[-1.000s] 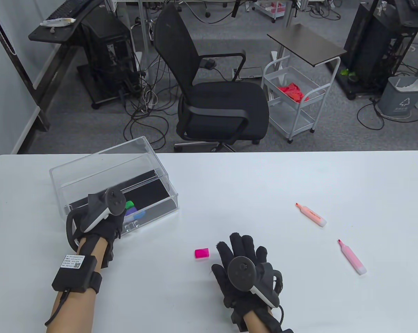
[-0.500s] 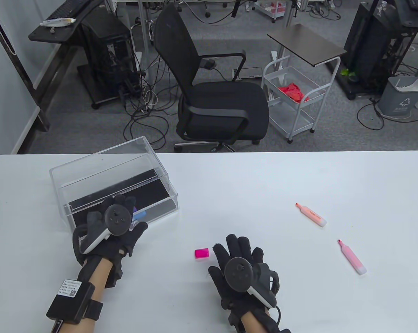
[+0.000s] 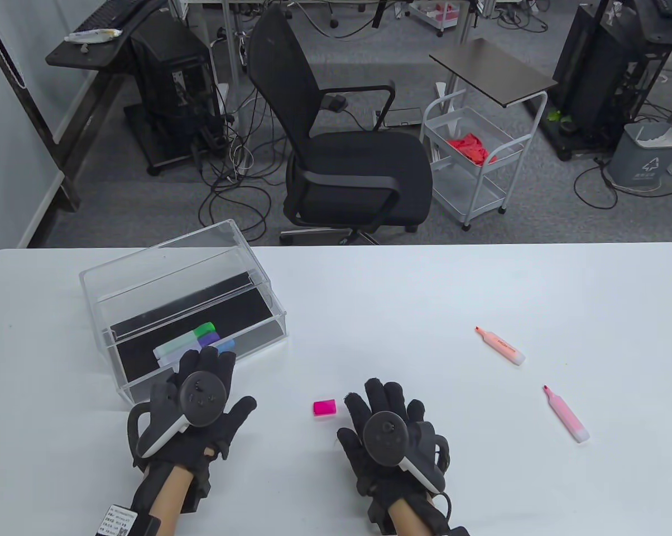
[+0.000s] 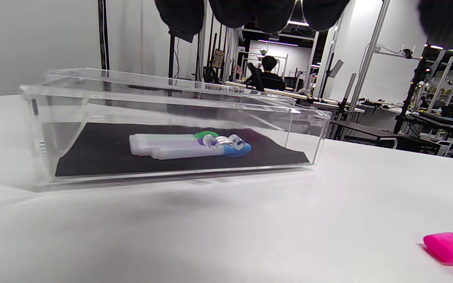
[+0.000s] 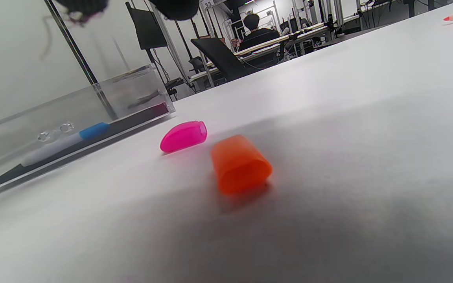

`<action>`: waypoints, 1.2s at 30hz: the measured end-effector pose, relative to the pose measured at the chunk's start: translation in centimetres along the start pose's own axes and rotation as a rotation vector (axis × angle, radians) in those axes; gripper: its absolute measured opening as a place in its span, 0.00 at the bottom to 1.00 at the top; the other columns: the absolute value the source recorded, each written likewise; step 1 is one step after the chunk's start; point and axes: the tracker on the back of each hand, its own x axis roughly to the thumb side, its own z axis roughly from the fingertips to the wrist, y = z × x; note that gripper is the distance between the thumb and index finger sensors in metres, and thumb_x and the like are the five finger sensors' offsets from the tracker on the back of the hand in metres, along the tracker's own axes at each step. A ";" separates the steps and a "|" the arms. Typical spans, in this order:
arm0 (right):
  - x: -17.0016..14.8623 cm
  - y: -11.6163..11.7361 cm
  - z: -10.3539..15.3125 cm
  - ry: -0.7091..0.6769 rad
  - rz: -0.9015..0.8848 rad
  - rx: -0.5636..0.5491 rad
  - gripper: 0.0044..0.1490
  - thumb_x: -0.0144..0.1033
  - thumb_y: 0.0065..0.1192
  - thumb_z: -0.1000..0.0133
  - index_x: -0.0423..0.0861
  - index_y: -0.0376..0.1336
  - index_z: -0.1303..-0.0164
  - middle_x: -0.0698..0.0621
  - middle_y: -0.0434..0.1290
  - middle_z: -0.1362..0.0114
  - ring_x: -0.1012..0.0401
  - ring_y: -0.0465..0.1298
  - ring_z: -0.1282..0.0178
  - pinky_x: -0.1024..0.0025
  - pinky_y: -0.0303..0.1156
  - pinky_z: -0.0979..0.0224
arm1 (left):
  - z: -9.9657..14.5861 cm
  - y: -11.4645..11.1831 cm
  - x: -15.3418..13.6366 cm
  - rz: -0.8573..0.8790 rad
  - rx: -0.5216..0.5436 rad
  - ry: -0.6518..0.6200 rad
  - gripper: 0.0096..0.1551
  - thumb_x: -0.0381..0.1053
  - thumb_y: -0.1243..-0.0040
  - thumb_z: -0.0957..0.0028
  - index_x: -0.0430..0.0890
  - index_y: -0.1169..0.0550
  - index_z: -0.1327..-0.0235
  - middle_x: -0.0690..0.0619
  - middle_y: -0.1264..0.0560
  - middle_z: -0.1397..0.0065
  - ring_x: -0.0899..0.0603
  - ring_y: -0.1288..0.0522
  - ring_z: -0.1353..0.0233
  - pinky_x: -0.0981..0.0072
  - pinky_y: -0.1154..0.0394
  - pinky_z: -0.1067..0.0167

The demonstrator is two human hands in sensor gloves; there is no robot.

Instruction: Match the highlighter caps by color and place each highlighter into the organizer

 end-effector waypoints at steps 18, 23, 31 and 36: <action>-0.1 0.7 -0.7 0.019 0.003 0.037 0.41 0.54 0.54 0.50 0.56 0.53 0.23 0.50 0.40 0.13 0.47 0.35 0.14 0.31 0.30 0.24 | 2.3 -4.4 0.8 0.063 -0.049 -0.011 0.52 0.79 0.57 0.51 0.62 0.55 0.17 0.58 0.60 0.12 0.39 0.60 0.11 0.42 0.51 0.18; 0.1 1.1 -0.8 0.014 0.029 0.041 0.41 0.54 0.54 0.50 0.56 0.53 0.23 0.50 0.41 0.14 0.47 0.36 0.14 0.31 0.30 0.24 | 2.7 -5.5 0.7 -0.017 -0.057 -0.005 0.51 0.79 0.56 0.52 0.62 0.55 0.18 0.58 0.60 0.12 0.40 0.60 0.11 0.43 0.50 0.18; 0.0 1.0 -0.8 0.023 0.030 0.022 0.41 0.54 0.54 0.49 0.58 0.53 0.24 0.50 0.40 0.14 0.48 0.35 0.15 0.31 0.30 0.24 | 2.5 -6.6 0.8 -0.093 -0.095 0.021 0.52 0.79 0.56 0.52 0.62 0.56 0.18 0.58 0.61 0.13 0.40 0.61 0.11 0.43 0.51 0.18; -0.5 0.6 -0.8 0.053 0.017 -0.006 0.41 0.54 0.55 0.50 0.58 0.52 0.24 0.51 0.39 0.14 0.48 0.34 0.15 0.31 0.29 0.24 | 2.6 -6.6 0.8 -0.108 -0.096 0.026 0.52 0.79 0.56 0.52 0.62 0.56 0.18 0.58 0.61 0.13 0.40 0.61 0.11 0.43 0.50 0.18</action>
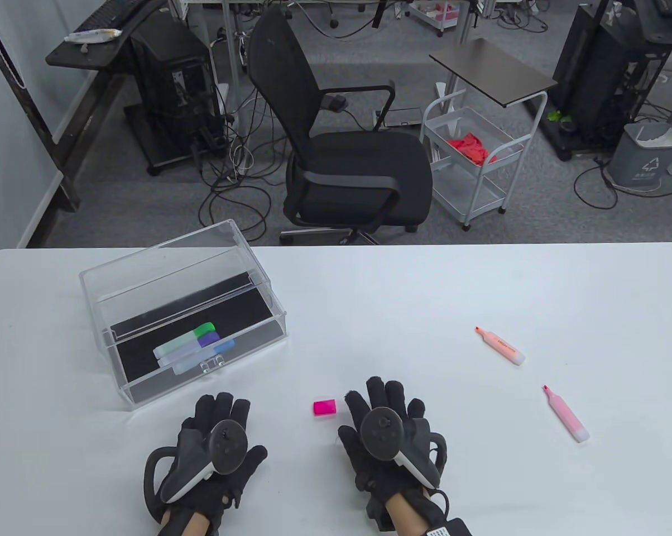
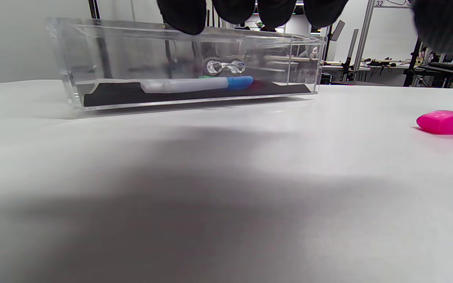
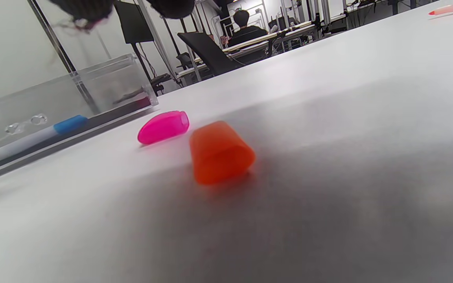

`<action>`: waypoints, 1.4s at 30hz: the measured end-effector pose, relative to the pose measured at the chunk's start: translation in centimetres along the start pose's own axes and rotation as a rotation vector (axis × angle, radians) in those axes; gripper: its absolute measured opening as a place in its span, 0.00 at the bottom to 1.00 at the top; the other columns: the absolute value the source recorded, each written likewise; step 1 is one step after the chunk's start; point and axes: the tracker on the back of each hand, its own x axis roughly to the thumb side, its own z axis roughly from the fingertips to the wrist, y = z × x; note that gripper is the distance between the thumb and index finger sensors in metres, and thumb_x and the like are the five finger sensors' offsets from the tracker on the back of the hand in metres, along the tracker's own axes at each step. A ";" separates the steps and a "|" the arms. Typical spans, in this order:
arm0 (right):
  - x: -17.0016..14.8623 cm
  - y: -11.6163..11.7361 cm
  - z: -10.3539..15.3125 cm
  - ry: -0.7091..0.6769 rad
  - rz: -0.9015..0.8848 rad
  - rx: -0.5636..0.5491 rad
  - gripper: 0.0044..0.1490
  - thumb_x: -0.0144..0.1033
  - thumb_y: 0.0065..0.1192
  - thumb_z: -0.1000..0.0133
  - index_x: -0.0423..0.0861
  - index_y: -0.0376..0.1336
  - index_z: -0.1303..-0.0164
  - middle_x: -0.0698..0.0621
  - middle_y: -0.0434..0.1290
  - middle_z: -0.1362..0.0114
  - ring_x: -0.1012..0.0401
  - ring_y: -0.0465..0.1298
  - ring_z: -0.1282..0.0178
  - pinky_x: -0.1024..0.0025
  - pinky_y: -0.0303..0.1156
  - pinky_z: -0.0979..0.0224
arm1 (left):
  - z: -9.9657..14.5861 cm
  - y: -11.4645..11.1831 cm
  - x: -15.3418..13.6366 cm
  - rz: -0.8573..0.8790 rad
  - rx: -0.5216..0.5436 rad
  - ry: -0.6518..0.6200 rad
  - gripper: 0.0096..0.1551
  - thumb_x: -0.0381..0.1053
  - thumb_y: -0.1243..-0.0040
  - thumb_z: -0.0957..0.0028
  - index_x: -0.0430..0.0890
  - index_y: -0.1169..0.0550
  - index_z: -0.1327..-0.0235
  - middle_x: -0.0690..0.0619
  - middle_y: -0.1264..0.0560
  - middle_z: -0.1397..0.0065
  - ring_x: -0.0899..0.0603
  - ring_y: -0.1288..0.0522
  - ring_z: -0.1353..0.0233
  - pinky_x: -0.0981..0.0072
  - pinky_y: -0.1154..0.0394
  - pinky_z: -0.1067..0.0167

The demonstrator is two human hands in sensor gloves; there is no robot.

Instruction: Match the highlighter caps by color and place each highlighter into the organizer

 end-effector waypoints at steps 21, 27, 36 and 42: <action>-13.6 -9.4 -2.7 0.423 0.148 -0.148 0.44 0.53 0.61 0.50 0.61 0.49 0.23 0.53 0.36 0.14 0.49 0.32 0.14 0.32 0.26 0.23 | -0.1 0.1 -1.2 0.001 -0.012 0.066 0.53 0.79 0.56 0.53 0.62 0.57 0.19 0.59 0.62 0.13 0.40 0.61 0.11 0.43 0.50 0.18; -20.0 -10.3 -2.4 0.637 0.111 -0.123 0.46 0.52 0.61 0.50 0.61 0.46 0.23 0.54 0.35 0.14 0.50 0.30 0.14 0.33 0.24 0.23 | -0.2 0.0 -1.4 0.000 -0.024 0.079 0.53 0.80 0.57 0.53 0.62 0.57 0.18 0.59 0.62 0.13 0.40 0.61 0.11 0.43 0.50 0.18; -27.0 -8.9 -1.1 0.897 0.089 -0.015 0.48 0.52 0.62 0.50 0.60 0.43 0.23 0.53 0.33 0.14 0.49 0.31 0.13 0.33 0.25 0.22 | -0.2 0.0 -1.4 0.000 -0.037 0.085 0.53 0.80 0.57 0.53 0.62 0.58 0.19 0.58 0.62 0.13 0.40 0.61 0.11 0.44 0.50 0.18; -28.9 -8.0 -0.9 0.957 0.046 0.039 0.47 0.51 0.60 0.49 0.58 0.44 0.22 0.51 0.39 0.13 0.49 0.39 0.13 0.31 0.30 0.20 | -0.3 0.0 -1.4 -0.001 -0.039 0.080 0.53 0.80 0.57 0.53 0.62 0.58 0.19 0.58 0.62 0.13 0.40 0.61 0.11 0.44 0.50 0.18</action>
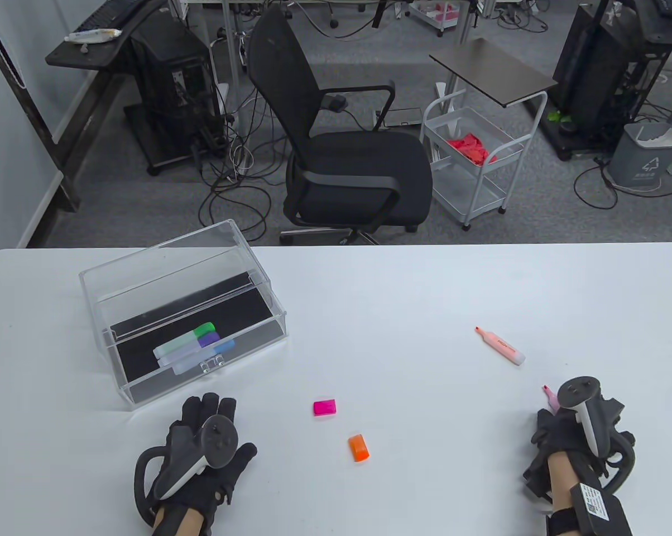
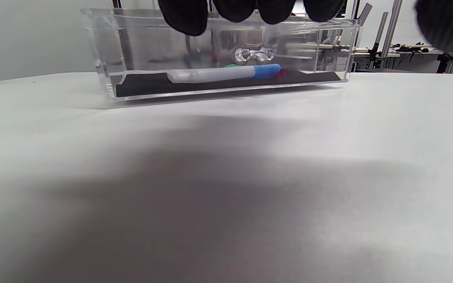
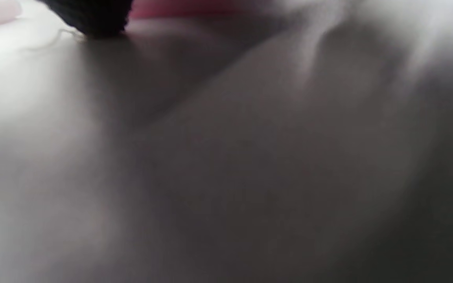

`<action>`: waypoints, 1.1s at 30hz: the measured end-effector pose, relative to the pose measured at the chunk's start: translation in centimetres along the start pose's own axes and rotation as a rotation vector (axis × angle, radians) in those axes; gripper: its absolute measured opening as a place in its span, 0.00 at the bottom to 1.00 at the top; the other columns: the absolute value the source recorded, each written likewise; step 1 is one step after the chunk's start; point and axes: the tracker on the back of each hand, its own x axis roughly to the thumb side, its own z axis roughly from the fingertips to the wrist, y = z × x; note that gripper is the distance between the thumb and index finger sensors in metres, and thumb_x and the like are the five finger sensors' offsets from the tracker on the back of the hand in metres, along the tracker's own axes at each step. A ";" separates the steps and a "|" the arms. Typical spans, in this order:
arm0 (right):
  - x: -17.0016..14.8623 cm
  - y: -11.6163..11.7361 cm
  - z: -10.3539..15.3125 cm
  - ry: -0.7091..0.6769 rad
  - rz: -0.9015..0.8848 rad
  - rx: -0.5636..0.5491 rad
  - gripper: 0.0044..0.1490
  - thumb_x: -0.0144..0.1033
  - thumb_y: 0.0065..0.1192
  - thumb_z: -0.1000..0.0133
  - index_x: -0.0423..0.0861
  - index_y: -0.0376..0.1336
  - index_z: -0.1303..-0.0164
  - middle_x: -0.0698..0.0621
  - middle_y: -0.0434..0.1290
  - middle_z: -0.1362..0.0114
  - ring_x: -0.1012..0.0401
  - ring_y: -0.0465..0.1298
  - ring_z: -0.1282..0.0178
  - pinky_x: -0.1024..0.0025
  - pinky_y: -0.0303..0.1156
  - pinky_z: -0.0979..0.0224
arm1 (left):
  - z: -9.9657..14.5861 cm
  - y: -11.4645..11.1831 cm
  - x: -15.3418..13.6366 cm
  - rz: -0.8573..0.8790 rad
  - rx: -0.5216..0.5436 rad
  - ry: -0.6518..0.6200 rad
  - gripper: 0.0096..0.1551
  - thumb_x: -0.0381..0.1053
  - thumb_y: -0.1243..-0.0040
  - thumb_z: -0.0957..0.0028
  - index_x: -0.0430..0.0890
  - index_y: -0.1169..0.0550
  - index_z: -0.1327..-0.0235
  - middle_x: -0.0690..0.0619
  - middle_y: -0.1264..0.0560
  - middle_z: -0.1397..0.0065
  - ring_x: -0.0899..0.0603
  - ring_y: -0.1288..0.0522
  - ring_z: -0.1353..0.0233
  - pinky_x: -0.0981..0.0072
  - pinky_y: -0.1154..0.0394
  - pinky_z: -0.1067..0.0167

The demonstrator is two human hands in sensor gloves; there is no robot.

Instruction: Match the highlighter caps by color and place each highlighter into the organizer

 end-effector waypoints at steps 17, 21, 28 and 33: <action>2.3 -0.2 0.9 -0.071 0.213 -0.144 0.36 0.43 0.61 0.49 0.46 0.56 0.32 0.44 0.60 0.22 0.46 0.62 0.20 0.35 0.51 0.19 | -0.1 -0.2 -0.3 0.017 -0.015 0.011 0.53 0.79 0.57 0.52 0.61 0.58 0.19 0.58 0.61 0.13 0.40 0.59 0.11 0.44 0.49 0.18; 2.9 -0.6 1.5 -0.113 0.219 -0.193 0.38 0.44 0.57 0.50 0.44 0.52 0.32 0.42 0.66 0.28 0.47 0.71 0.28 0.36 0.61 0.24 | -0.2 -0.3 -0.1 0.010 -0.020 0.005 0.53 0.79 0.57 0.52 0.61 0.58 0.19 0.58 0.61 0.13 0.40 0.59 0.11 0.44 0.49 0.18; 4.7 -0.9 3.6 -0.276 0.211 -0.272 0.35 0.41 0.55 0.49 0.47 0.49 0.34 0.47 0.68 0.38 0.54 0.77 0.46 0.43 0.71 0.38 | -0.2 -0.3 -0.1 0.009 -0.018 0.002 0.53 0.79 0.57 0.52 0.62 0.58 0.19 0.58 0.61 0.13 0.40 0.60 0.11 0.44 0.49 0.18; 7.4 -1.3 6.9 -0.402 0.231 -0.280 0.34 0.41 0.54 0.48 0.48 0.49 0.33 0.47 0.67 0.36 0.54 0.77 0.46 0.44 0.71 0.38 | -0.3 -0.4 0.1 0.004 -0.022 -0.006 0.53 0.79 0.57 0.52 0.61 0.58 0.19 0.58 0.61 0.13 0.40 0.59 0.11 0.44 0.49 0.18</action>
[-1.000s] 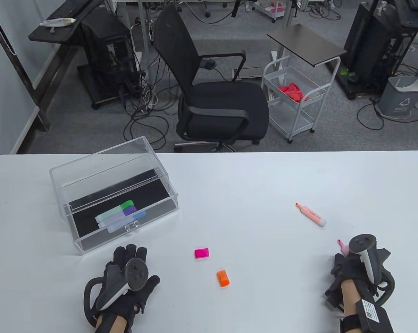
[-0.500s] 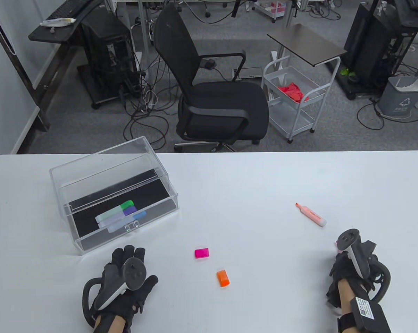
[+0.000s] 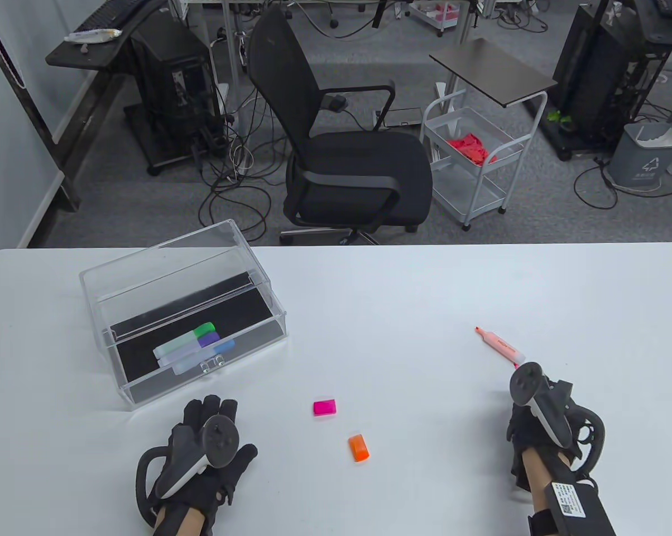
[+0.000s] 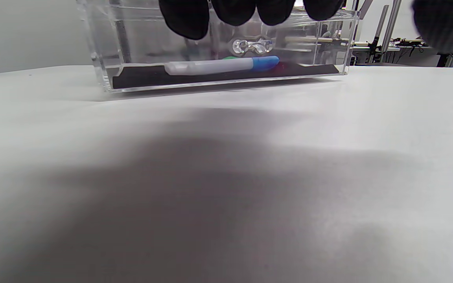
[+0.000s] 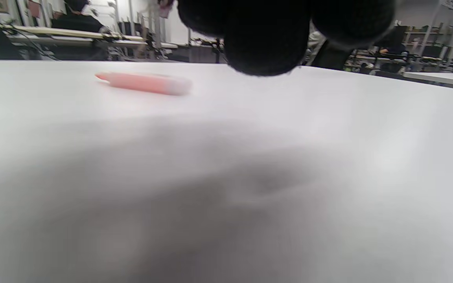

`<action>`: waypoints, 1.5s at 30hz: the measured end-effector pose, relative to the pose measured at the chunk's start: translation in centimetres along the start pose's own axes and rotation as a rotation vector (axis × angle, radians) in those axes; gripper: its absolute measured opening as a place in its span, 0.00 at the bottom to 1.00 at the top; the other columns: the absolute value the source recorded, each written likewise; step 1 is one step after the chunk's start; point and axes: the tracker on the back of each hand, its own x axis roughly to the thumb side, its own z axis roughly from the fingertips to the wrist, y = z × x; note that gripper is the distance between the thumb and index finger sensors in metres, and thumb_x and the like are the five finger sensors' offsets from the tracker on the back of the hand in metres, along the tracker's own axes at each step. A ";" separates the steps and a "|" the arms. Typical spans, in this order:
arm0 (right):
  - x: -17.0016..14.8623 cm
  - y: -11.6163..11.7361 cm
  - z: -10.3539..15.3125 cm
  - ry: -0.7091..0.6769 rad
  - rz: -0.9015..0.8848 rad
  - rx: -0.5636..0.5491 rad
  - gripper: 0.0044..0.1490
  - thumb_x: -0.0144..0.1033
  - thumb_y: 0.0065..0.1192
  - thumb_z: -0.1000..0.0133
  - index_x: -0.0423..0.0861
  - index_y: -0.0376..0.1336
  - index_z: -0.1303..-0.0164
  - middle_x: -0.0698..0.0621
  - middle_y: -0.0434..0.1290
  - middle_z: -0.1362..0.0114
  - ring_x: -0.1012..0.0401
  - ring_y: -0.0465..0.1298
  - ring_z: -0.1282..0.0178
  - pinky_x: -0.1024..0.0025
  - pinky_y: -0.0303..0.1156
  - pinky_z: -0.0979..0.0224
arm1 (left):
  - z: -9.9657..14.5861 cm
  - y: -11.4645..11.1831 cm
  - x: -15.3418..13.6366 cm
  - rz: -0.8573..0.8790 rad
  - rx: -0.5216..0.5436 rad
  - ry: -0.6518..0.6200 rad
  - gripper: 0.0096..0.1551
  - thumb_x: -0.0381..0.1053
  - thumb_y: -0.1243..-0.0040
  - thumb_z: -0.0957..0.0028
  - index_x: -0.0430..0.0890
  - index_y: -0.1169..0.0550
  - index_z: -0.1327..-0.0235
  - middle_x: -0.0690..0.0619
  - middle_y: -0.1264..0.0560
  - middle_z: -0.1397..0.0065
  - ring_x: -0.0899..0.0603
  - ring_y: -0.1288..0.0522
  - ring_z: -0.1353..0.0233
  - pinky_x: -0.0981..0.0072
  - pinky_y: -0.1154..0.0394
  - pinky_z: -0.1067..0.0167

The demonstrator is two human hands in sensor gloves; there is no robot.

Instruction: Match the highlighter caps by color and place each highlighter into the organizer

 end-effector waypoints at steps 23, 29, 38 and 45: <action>11.8 -2.1 9.8 -0.332 -0.051 -0.085 0.30 0.38 0.59 0.48 0.63 0.55 0.35 0.49 0.65 0.27 0.49 0.76 0.35 0.38 0.69 0.32 | -0.4 -0.4 1.4 -0.035 -0.014 -0.054 0.53 0.79 0.57 0.52 0.61 0.58 0.19 0.58 0.61 0.13 0.40 0.59 0.11 0.44 0.48 0.18; 10.6 -1.6 9.5 -0.319 -0.115 -0.090 0.30 0.37 0.60 0.48 0.65 0.55 0.36 0.50 0.64 0.29 0.54 0.75 0.41 0.46 0.71 0.37 | -0.3 -0.5 1.8 -0.018 -0.013 -0.082 0.53 0.79 0.56 0.52 0.61 0.58 0.19 0.58 0.61 0.13 0.40 0.59 0.11 0.45 0.48 0.18; 10.4 -2.1 9.7 -0.342 -0.143 -0.160 0.31 0.37 0.60 0.48 0.57 0.55 0.35 0.48 0.62 0.28 0.56 0.73 0.43 0.49 0.71 0.40 | -2.0 1.4 5.2 0.011 0.022 -0.182 0.53 0.77 0.48 0.51 0.60 0.53 0.18 0.58 0.53 0.13 0.41 0.48 0.11 0.48 0.42 0.19; 9.9 -2.0 9.5 -0.330 -0.151 -0.163 0.31 0.36 0.61 0.49 0.54 0.56 0.35 0.47 0.60 0.26 0.56 0.72 0.42 0.49 0.70 0.39 | -5.4 2.2 9.5 -0.085 -0.020 -0.217 0.54 0.74 0.41 0.52 0.61 0.51 0.18 0.58 0.47 0.14 0.42 0.39 0.13 0.48 0.38 0.20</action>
